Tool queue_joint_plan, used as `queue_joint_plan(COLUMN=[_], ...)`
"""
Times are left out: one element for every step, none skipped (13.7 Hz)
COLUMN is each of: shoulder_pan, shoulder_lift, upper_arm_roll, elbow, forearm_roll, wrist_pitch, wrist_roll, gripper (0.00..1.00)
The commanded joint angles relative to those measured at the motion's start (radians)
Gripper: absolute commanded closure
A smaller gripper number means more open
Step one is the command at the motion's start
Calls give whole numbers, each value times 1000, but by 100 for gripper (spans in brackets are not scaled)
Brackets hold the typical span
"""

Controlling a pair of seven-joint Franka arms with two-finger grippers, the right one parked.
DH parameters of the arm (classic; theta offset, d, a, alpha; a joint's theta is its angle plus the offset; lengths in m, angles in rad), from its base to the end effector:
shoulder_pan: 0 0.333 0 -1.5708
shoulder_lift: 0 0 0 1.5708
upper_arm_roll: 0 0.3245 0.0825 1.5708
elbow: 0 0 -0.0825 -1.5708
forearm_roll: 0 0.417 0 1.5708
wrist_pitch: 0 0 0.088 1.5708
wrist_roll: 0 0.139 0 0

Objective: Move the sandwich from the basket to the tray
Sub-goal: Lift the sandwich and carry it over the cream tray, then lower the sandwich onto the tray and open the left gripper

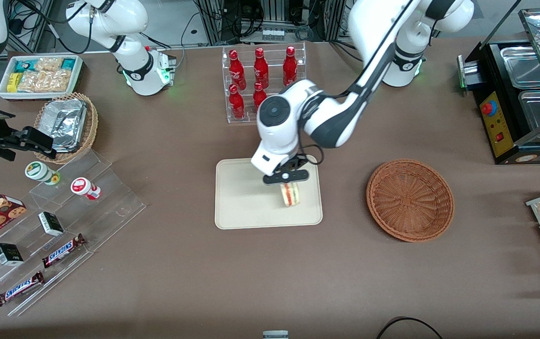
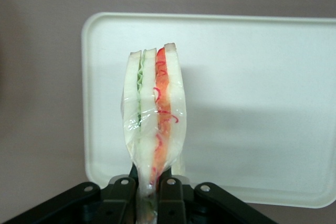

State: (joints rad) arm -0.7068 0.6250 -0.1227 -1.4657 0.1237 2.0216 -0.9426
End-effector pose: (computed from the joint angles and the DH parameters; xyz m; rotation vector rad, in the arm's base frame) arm 0.5155 -0.5287 0.2702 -3.0664 -0.1170 0.0177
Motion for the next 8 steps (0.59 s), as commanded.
queue_joint_plan(shoulder_pan=[-43,-49,-51,-54,-68,-71,-71,-72], shoulder_lift=[68,74,91,102,114,128,134,139], upper_arm_roll=[12,12,12,12,12,12,12,12], elbow=[62,61,62,61,61,61,61,61], forearm_roll=[5,5,5,5,5,5,5,5], wrist_pitch=[20,22,25,43,61,75,81,83], wrist_roll=[-18,-16,-16,-16,-18,-19,-18,-18], gripper=[100,100,100,100,100,100,100,100])
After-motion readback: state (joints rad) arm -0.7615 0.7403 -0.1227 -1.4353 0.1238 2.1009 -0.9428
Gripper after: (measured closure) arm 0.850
